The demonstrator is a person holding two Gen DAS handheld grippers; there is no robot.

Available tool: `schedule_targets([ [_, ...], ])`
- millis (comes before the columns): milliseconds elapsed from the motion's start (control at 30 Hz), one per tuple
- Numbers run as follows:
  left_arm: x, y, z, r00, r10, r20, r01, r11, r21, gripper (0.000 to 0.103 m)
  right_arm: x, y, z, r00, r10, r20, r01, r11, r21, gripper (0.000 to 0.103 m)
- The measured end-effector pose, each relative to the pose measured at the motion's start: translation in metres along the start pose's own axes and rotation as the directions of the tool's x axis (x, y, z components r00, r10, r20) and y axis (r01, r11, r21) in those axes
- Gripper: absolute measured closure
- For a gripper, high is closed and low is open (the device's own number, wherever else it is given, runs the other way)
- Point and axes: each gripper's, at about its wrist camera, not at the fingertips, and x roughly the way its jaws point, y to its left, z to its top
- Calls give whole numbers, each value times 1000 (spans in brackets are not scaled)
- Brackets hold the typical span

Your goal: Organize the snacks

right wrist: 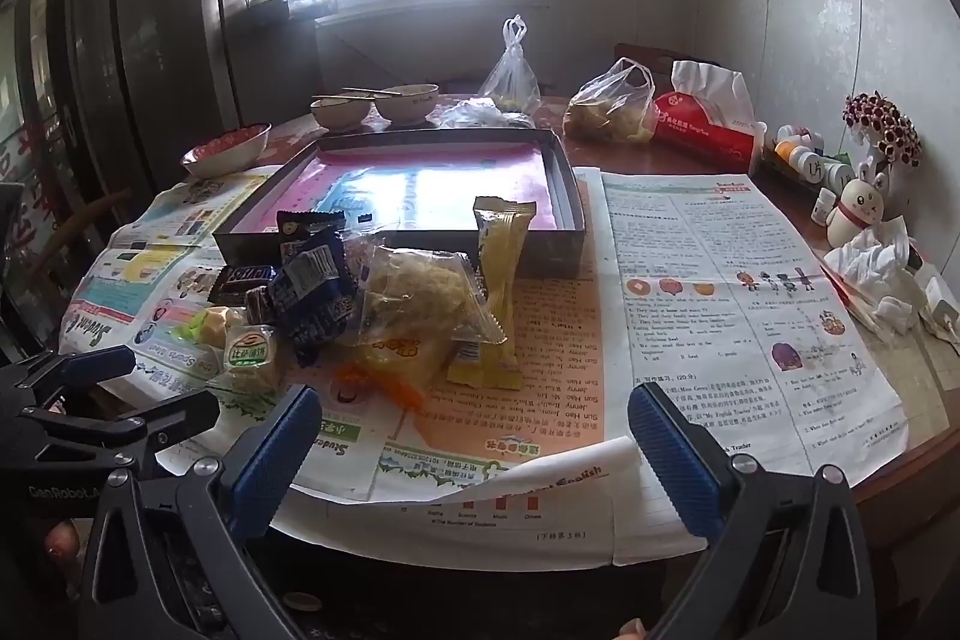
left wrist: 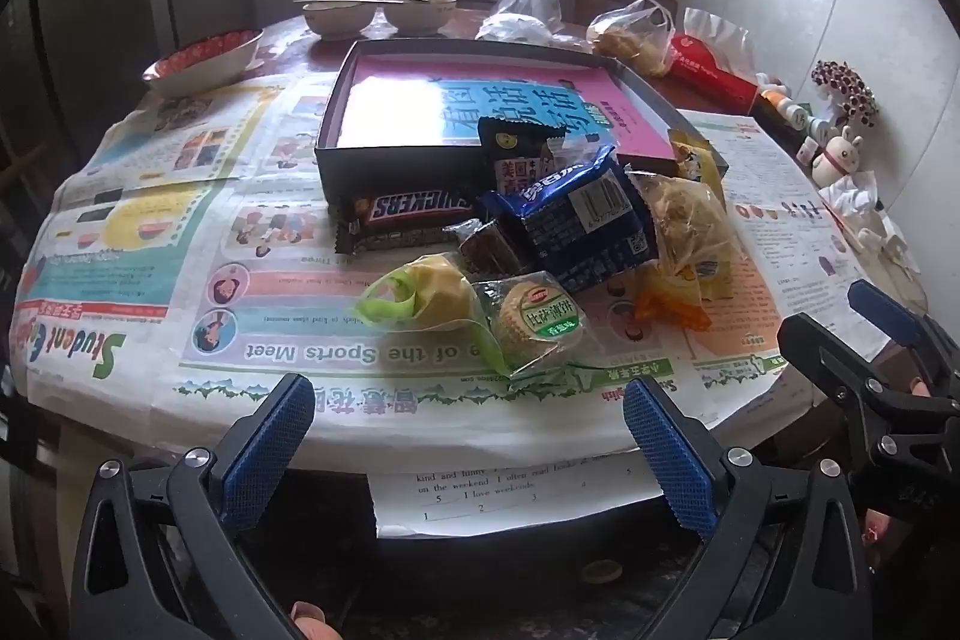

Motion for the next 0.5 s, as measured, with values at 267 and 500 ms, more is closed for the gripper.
schedule_targets([
  [267,-2,1,2,1000,-2,6,2,1000,10,0,-2,0,0,1000,1,4,-1,1000,-1,0],
  [500,-2,1,1,1000,-4,11,4,1000,13,0,-4,0,0,1000,-4,7,4,1000,-5,0],
])
